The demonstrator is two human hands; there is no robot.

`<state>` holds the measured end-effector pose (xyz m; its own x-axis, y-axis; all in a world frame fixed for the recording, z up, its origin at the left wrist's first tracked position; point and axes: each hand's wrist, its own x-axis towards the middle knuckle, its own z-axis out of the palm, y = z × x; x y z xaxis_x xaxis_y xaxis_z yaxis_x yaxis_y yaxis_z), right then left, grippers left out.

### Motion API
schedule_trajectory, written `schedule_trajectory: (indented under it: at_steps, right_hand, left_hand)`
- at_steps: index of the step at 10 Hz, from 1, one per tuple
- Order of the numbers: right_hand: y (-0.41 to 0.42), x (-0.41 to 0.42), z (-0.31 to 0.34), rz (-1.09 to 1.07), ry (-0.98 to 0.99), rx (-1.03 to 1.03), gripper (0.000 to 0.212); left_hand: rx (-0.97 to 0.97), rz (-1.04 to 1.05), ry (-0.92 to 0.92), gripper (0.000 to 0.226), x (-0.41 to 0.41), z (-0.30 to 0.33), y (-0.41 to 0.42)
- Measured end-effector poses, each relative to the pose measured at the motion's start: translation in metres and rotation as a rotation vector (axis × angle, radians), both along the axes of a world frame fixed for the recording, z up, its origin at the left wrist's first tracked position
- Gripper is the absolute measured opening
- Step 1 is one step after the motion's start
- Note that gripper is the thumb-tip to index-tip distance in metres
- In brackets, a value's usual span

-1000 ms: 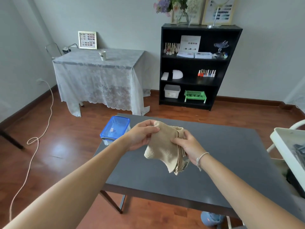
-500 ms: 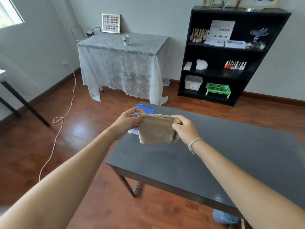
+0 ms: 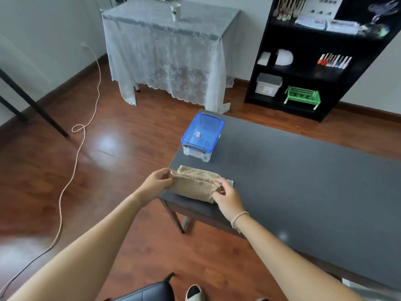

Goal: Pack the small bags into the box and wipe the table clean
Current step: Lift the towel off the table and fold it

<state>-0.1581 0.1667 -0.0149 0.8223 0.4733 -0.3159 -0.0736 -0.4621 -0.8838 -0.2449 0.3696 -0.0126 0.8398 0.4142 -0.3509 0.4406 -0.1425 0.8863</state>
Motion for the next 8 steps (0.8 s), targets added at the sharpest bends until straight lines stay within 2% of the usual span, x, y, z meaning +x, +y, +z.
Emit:
schedule_trajectory:
  at_steps: [1,2,3,4,7,8]
  right_hand:
    - [0.009,0.017,0.009,-0.119,-0.031,0.024,0.033]
    - [0.014,0.029,0.008,-0.205,-0.082,-0.080,0.040]
    - [0.011,0.028,0.003,-0.140,-0.208,-0.202,0.042]
    - [0.007,0.015,-0.005,0.003,-0.279,-0.265,0.035]
    - [0.014,-0.008,-0.013,0.065,-0.228,-0.213,0.029]
    - [0.008,-0.005,-0.008,-0.014,-0.192,-0.155,0.025]
  left_hand:
    - [0.110,0.055,-0.067,0.012,0.029,-0.004,0.001]
    - [0.242,0.096,-0.029,0.023,0.049,-0.012,0.002]
    - [0.371,0.073,0.058,0.040,0.050,-0.022,0.003]
    - [0.476,-0.024,0.071,0.041,0.042,-0.032,0.001]
    - [0.523,-0.054,0.144,0.030,0.024,-0.028,0.011]
    - [0.579,-0.053,0.126,0.030,0.021,-0.019,0.005]
